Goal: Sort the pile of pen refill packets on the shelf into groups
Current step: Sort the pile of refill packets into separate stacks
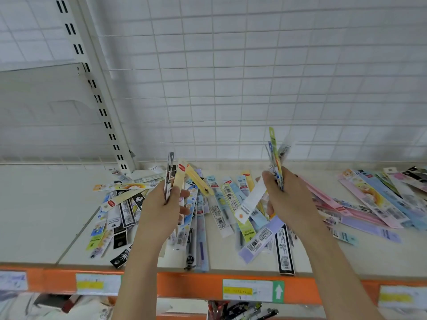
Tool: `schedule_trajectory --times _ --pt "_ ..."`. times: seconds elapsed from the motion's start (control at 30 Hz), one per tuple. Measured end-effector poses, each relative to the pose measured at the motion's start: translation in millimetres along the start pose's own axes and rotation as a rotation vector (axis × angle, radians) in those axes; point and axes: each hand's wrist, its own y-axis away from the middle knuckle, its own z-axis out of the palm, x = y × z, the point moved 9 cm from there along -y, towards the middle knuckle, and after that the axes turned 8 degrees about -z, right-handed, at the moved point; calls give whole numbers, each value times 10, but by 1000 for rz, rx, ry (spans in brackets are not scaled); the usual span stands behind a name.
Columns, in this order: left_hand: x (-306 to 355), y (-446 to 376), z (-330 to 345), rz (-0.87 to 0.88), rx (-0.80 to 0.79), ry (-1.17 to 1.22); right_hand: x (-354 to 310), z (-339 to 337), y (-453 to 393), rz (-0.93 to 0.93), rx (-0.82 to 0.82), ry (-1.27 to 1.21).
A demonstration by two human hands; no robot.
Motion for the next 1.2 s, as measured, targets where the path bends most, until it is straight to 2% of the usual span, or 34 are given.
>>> schedule_trajectory --times 0.2,0.53,0.7,0.93,1.2 --pt "-15 -76 -18 16 4 -26 70 133 -46 11 -37 -95" --pt "-67 -248 1 8 -3 -50 7 267 -148 -48 -143 79" --pt "-71 -311 15 -8 -16 -46 62 275 -233 -56 -101 161" --pt "-42 -368 8 -14 -4 -45 81 338 -290 -6 -138 83" --pt "-23 -377 -39 -4 7 -72 63 289 -329 -38 -69 81"
